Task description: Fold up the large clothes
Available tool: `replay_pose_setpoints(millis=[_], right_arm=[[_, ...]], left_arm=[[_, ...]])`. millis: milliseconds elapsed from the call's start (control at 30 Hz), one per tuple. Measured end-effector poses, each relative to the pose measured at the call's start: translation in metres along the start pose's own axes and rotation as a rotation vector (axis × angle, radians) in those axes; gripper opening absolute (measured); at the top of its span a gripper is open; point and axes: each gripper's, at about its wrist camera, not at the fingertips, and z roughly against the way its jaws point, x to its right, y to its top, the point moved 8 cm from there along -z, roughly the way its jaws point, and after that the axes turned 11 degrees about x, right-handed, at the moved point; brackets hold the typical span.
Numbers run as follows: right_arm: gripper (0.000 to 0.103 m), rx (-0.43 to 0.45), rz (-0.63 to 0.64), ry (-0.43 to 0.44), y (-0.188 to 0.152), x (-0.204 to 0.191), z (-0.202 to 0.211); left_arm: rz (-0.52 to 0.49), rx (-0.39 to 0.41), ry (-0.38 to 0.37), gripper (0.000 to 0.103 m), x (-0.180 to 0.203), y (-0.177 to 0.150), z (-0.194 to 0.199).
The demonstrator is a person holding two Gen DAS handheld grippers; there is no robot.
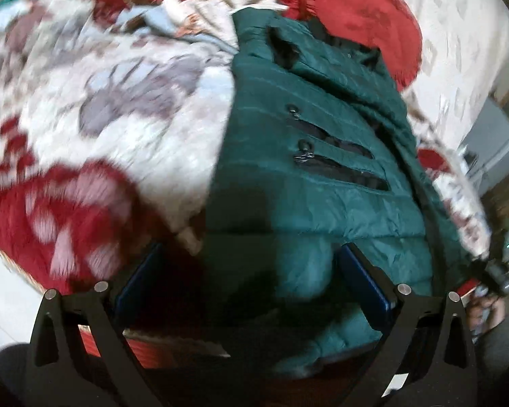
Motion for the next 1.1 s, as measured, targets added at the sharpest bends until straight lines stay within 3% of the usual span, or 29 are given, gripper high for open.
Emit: replay_pose_setpoints(millis=[67,167,300,367,433,500,600,700,733,800,867,900,933,1000,1067,1100], right_arm=[[0.068,0.004,-0.054,0.009,-0.002,0.01,0.005],[0.065,0.006,-0.1,0.074,-0.001,0.009,0.008],[0.065,0.051,-0.11,0.238,0.01,-0.015,0.014],[0.065,0.088,-0.139,0.286,0.017,-0.018,0.017],[0.065,0.073,-0.155,0.192,0.013,-0.003,0.01],[0.065,0.027,-0.188,0.116,0.003,0.012,0.001],[0.065,0.035,-0.177,0.14,0.004,0.006,0.005],[0.065,0.033,-0.159,0.224,0.006,-0.012,0.003],[0.065,0.035,-0.141,0.214,0.007,-0.013,0.001],[0.064,0.034,-0.119,0.103,0.006,0.001,-0.007],[0.064,0.055,-0.204,0.153,0.01,0.005,-0.009],[0.064,0.057,-0.21,0.186,0.011,0.002,-0.008],[0.064,0.066,-0.194,0.216,0.013,-0.004,-0.006],[0.064,0.072,-0.137,0.207,0.014,-0.011,-0.004],[0.056,0.045,-0.103,0.144,0.008,-0.005,-0.01],[0.043,0.018,-0.108,0.097,0.002,0.003,-0.015]], left_arm=[[0.027,0.003,-0.04,0.096,0.001,0.001,0.001],[0.055,-0.02,-0.155,0.075,0.017,0.003,-0.002],[0.087,-0.002,-0.27,0.067,0.034,0.012,0.0],[0.094,0.0,-0.265,0.068,0.035,0.014,-0.004],[0.092,-0.027,-0.204,0.069,0.028,0.01,-0.014],[0.075,-0.026,-0.19,0.071,0.029,0.008,-0.017],[0.058,-0.033,-0.215,0.074,0.038,0.008,-0.017],[0.039,-0.002,-0.297,0.074,0.052,0.02,-0.013],[0.03,0.007,-0.291,0.074,0.054,0.024,-0.016],[0.023,-0.027,-0.247,0.073,0.049,0.022,-0.029],[0.006,-0.03,-0.23,0.072,0.048,0.018,-0.031],[-0.022,-0.02,-0.233,0.065,0.053,0.018,-0.028],[-0.035,-0.013,-0.23,0.05,0.053,0.018,-0.025],[-0.031,0.004,-0.2,0.032,0.045,0.019,-0.021],[-0.002,-0.013,-0.197,0.029,0.036,0.016,-0.023],[-0.007,-0.015,-0.189,0.03,0.035,0.014,-0.024]])
